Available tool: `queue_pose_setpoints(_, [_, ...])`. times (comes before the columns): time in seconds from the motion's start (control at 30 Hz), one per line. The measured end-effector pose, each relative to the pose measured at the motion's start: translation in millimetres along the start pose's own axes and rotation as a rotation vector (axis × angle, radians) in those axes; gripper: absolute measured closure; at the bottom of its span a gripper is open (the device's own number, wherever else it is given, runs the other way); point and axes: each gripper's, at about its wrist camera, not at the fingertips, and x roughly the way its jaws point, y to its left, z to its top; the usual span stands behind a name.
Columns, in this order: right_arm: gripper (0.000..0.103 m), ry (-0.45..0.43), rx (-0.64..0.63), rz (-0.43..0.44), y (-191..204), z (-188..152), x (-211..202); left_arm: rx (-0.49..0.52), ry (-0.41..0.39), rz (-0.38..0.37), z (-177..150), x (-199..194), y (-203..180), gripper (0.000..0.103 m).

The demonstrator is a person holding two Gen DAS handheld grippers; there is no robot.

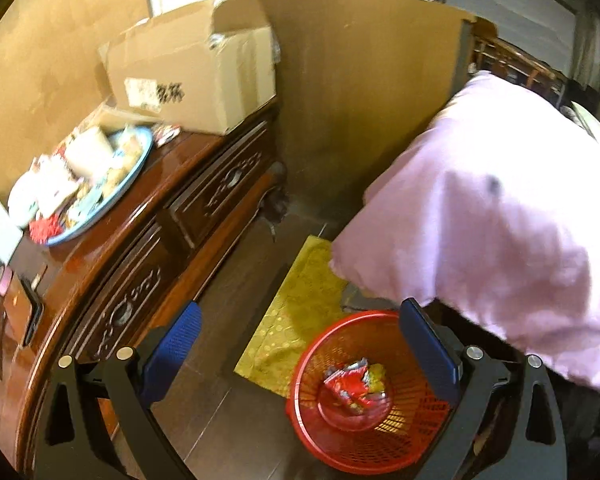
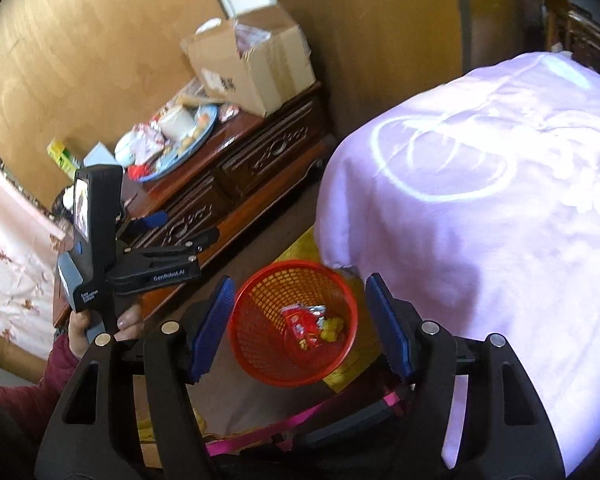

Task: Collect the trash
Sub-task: 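Drop the yellow flower into the red basket with the left tool while the right tool drops the snack bag, then move both tools back over the trash on the bed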

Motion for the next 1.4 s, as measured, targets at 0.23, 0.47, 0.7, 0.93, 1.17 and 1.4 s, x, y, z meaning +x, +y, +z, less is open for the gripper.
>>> queue_pose_setpoints(0.23, [0.033,-0.144,0.054,-0.054,-20.3,-14.7,-65.9,0.098,-0.101,-0.042,15.7,-44.5,-46.1,0.006])
queue_pose_setpoints(0.47, [0.029,-0.290,0.085,-0.107,-37.9,-35.5,-132.6,0.215,-0.216,-0.130,28.2,-107.1,-113.3,0.006])
queue_pose_setpoints(0.7, [0.023,-0.454,0.101,-0.180,-62.3,-61.9,-204.5,0.357,-0.292,-0.184,22.8,-159.6,-188.8,0.006])
queue_pose_setpoints(0.93, [0.017,-0.582,0.208,-0.299,-123.2,-92.4,-260.7,0.468,-0.270,-0.262,15.7,-166.4,-265.5,0.006])
queue_pose_setpoints(1.17, [0.016,-0.610,0.484,-0.424,-228.5,-126.8,-278.4,0.503,-0.182,-0.374,26.3,-128.5,-348.0,0.006])
queue_pose_setpoints(1.4, [0.016,-0.529,0.676,-0.499,-310.7,-159.0,-258.8,0.538,-0.041,-0.458,25.3,-68.8,-418.4,0.006])
